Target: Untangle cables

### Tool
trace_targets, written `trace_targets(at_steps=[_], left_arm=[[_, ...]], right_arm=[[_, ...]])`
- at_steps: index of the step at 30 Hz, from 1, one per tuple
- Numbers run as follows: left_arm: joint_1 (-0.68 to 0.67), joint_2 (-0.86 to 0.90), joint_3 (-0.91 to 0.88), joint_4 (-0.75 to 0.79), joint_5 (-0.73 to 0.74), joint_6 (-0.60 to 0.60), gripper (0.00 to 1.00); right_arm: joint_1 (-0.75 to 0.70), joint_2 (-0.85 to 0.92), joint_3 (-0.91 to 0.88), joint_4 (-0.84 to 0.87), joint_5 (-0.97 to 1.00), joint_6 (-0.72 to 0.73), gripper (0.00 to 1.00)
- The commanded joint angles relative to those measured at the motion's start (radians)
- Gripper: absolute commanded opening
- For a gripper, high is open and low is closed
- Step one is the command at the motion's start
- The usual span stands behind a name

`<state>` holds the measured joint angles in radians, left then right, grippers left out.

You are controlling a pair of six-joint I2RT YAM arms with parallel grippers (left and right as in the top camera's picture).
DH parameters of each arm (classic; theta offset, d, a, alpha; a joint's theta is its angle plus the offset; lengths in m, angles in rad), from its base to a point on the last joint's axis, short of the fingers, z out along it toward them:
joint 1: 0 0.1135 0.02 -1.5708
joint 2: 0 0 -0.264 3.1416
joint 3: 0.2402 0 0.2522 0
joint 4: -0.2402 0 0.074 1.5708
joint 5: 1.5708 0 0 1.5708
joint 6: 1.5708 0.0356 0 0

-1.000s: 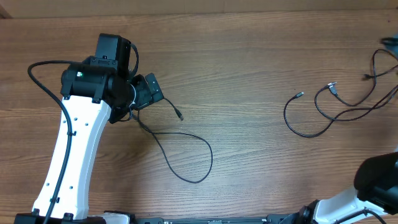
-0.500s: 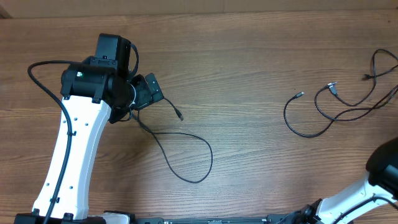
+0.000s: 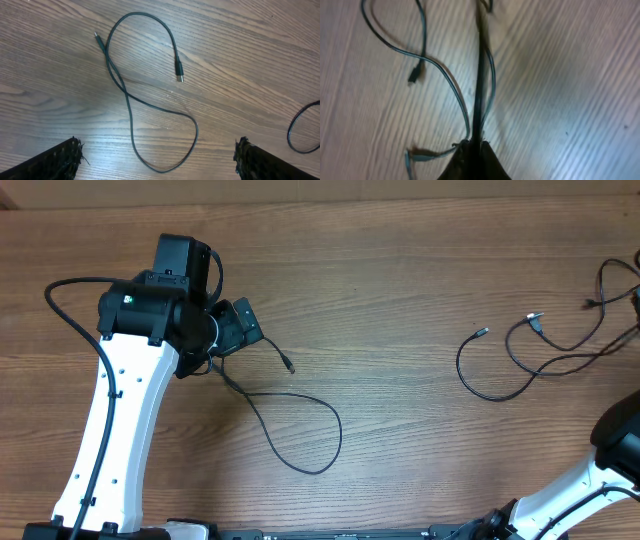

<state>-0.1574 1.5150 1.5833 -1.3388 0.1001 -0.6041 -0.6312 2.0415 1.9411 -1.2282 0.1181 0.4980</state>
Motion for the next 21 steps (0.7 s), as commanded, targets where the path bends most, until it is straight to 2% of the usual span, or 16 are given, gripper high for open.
trace_targets(at_steps=[1, 11, 14, 18, 21], left_arm=[[-0.007, 0.003, 0.007, 0.002, -0.007, -0.013, 1.00], [-0.007, 0.003, 0.007, 0.002, -0.007, -0.013, 1.00], [-0.007, 0.003, 0.007, 0.002, -0.007, -0.013, 0.99], [-0.007, 0.003, 0.007, 0.001, -0.007, -0.013, 1.00], [-0.007, 0.003, 0.007, 0.001, -0.007, -0.013, 0.99]], right_arm=[[0.001, -0.005, 0.038, -0.034, 0.001, 0.000, 0.04], [0.000, -0.142, 0.328, -0.117, 0.173, 0.035, 0.04], [-0.005, -0.187, 0.399, -0.118, 0.244, 0.101, 0.04], [-0.010, -0.243, 0.420, -0.122, 0.309, 0.212, 0.04], [-0.010, -0.254, 0.420, -0.140, 0.307, 0.244, 0.04]])
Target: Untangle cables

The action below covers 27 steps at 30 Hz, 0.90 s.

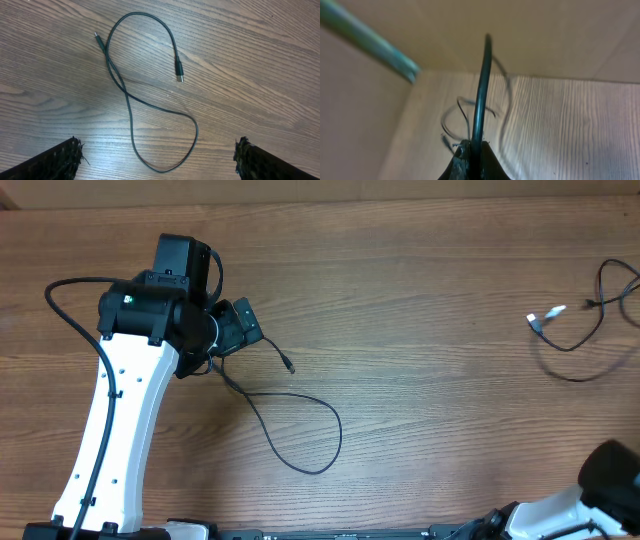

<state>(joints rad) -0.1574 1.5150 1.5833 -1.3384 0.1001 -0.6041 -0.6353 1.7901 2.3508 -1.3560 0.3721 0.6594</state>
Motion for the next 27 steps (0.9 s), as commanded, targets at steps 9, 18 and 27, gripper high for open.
trace_targets(at_steps=[9, 18, 27], left_arm=[[-0.007, 0.003, 0.007, 0.001, -0.007, -0.013, 0.99], [-0.007, 0.003, 0.007, 0.001, -0.007, -0.013, 0.99], [-0.007, 0.003, 0.007, 0.001, -0.007, -0.013, 0.99]], right_arm=[[-0.006, 0.003, -0.056, -0.127, 0.103, 0.164, 0.04], [-0.006, 0.003, -0.143, -0.181, 0.134, 0.280, 0.04], [-0.006, 0.003, -0.227, -0.172, 0.144, 0.317, 0.06]])
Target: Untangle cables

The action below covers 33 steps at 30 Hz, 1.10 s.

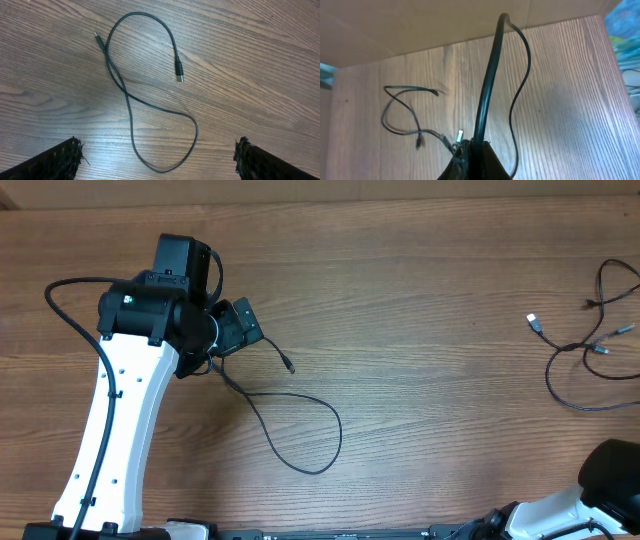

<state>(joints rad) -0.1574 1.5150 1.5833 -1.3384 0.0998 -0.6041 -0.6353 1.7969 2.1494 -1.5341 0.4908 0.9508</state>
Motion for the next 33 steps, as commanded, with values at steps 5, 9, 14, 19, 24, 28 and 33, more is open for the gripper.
trace_targets(at_steps=[5, 9, 14, 19, 24, 28, 33], left_arm=[[-0.007, 0.003, 0.007, 0.001, -0.006, -0.013, 1.00], [-0.007, 0.003, 0.007, 0.001, -0.006, -0.013, 1.00], [-0.007, 0.003, 0.007, 0.001, -0.006, -0.013, 1.00], [-0.007, 0.003, 0.007, 0.001, -0.006, -0.013, 1.00], [-0.007, 0.003, 0.007, 0.001, -0.006, -0.013, 0.99], [-0.007, 0.003, 0.007, 0.001, -0.006, -0.013, 1.00], [-0.007, 0.003, 0.007, 0.001, -0.006, -0.013, 0.99]], right_arm=[[-0.006, -0.003, -0.111, 0.009, 0.060, 0.025, 0.15], [-0.006, -0.003, -0.181, 0.063, 0.077, 0.025, 0.41], [-0.005, -0.003, -0.230, 0.175, 0.013, 0.023, 0.70], [-0.005, -0.003, -0.239, 0.251, -0.219, -0.070, 0.70], [-0.004, -0.003, -0.265, 0.299, -0.332, -0.153, 0.76], [0.007, -0.001, -0.310, 0.341, -0.367, -0.161, 0.79], [0.064, 0.001, -0.415, 0.510, -0.460, -0.391, 0.85]])
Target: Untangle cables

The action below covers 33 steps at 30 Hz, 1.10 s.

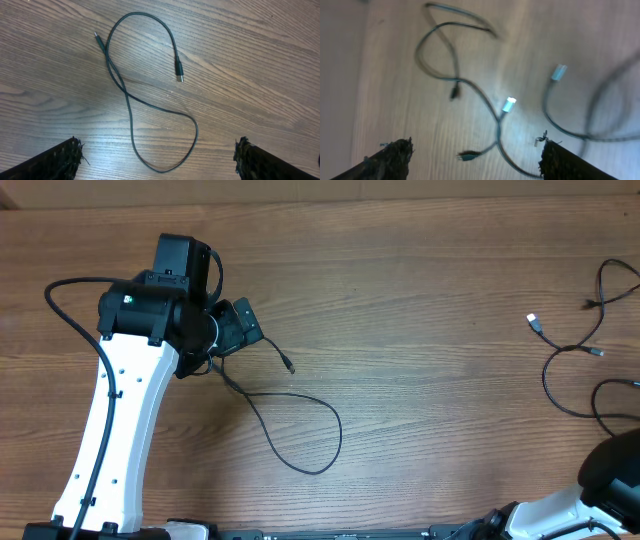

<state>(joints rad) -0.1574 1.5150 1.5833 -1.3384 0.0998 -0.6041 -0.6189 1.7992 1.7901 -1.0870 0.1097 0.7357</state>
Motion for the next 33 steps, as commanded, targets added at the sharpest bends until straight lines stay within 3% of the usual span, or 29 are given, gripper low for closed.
trace_targets(at_steps=[1, 8, 16, 18, 22, 26, 33], left_arm=[[-0.007, 0.003, 0.007, 0.001, -0.006, -0.013, 1.00], [-0.007, 0.003, 0.007, 0.001, -0.006, -0.013, 0.99], [-0.007, 0.003, 0.007, 0.001, -0.006, -0.013, 0.99], [-0.007, 0.003, 0.007, 0.001, -0.006, -0.013, 1.00], [-0.007, 0.003, 0.007, 0.001, -0.006, -0.013, 1.00], [-0.007, 0.003, 0.007, 0.001, -0.006, -0.013, 1.00], [-0.007, 0.003, 0.007, 0.001, -0.006, -0.013, 1.00]], right_arm=[[0.062, -0.001, -0.076, 0.092, -0.079, -0.207, 0.84], [0.124, 0.015, -0.059, 0.139, -0.086, -0.259, 0.81], [0.113, 0.083, 0.180, 0.008, -0.101, -0.316, 0.69], [0.113, 0.112, 0.195, 0.003, -0.100, -0.335, 0.73], [0.113, 0.185, 0.193, 0.029, -0.020, -0.360, 0.99], [0.113, 0.261, 0.193, 0.052, 0.110, -0.360, 1.00], [0.113, 0.375, 0.192, 0.100, 0.149, -0.454, 1.00]])
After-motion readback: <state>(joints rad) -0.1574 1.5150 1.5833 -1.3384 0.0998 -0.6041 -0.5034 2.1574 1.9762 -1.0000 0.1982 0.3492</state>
